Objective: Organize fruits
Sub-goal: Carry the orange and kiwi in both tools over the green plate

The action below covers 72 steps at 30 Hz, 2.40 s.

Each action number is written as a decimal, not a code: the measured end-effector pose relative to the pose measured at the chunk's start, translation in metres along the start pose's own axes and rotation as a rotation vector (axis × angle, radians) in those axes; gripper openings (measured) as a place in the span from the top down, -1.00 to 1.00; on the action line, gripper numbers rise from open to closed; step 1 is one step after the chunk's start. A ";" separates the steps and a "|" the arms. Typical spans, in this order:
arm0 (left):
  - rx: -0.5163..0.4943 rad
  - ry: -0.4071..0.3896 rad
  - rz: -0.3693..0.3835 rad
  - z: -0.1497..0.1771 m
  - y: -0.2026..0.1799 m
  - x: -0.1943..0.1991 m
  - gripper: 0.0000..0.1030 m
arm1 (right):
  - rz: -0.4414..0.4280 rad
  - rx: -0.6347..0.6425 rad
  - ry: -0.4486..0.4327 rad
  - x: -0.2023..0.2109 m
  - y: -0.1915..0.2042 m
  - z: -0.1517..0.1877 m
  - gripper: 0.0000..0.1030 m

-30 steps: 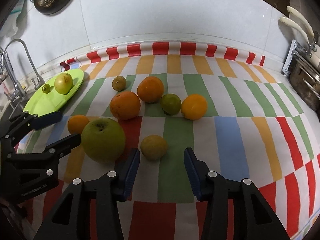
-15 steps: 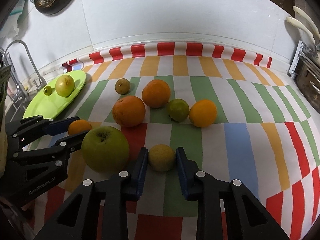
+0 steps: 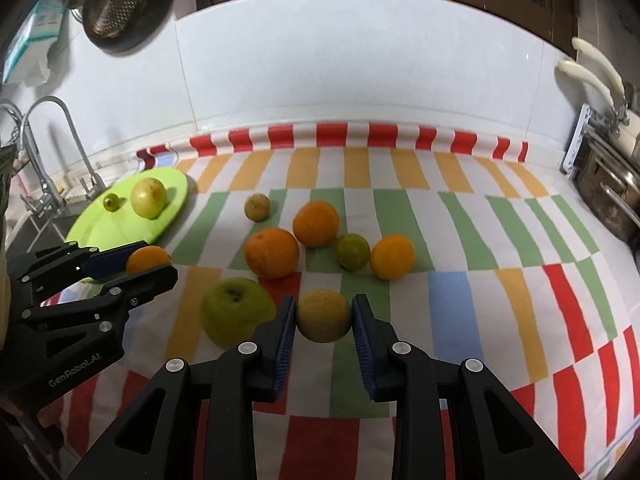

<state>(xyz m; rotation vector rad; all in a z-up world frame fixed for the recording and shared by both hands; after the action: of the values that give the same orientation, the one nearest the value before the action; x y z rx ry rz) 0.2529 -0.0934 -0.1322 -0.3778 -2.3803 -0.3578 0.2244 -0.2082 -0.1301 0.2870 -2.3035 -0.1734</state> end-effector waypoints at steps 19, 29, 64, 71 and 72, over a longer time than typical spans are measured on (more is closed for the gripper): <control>0.113 -0.092 -0.092 -0.007 0.048 0.065 0.36 | -0.098 0.118 -0.110 0.039 0.066 -0.036 0.42; 0.164 -0.109 -0.182 -0.008 0.083 0.087 0.36 | -0.159 0.190 -0.151 0.041 0.103 -0.056 0.42; 0.293 -0.014 -0.348 -0.004 0.216 0.021 0.36 | -0.325 0.304 -0.033 -0.075 0.218 -0.099 0.42; 0.296 0.035 -0.326 0.009 0.225 -0.005 0.36 | -0.325 0.297 0.010 -0.103 0.223 -0.096 0.42; 0.297 0.041 -0.323 0.011 0.225 -0.008 0.36 | -0.324 0.297 0.013 -0.106 0.224 -0.095 0.42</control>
<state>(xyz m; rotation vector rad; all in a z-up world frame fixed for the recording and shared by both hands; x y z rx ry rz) 0.3337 0.1163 -0.1109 0.1516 -2.4063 -0.1497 0.3305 0.0322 -0.0922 0.8114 -2.2536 0.0106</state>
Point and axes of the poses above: each gripper's, at about its wrist camera, not at the fingertips, and x roughly against the way its jaws point, y to its left, z to its underside, the point moved 10 cm from there along -x, roughly the way its jaws point, and after that the axes turned 12 degrees about -z, right-handed, at the moved point
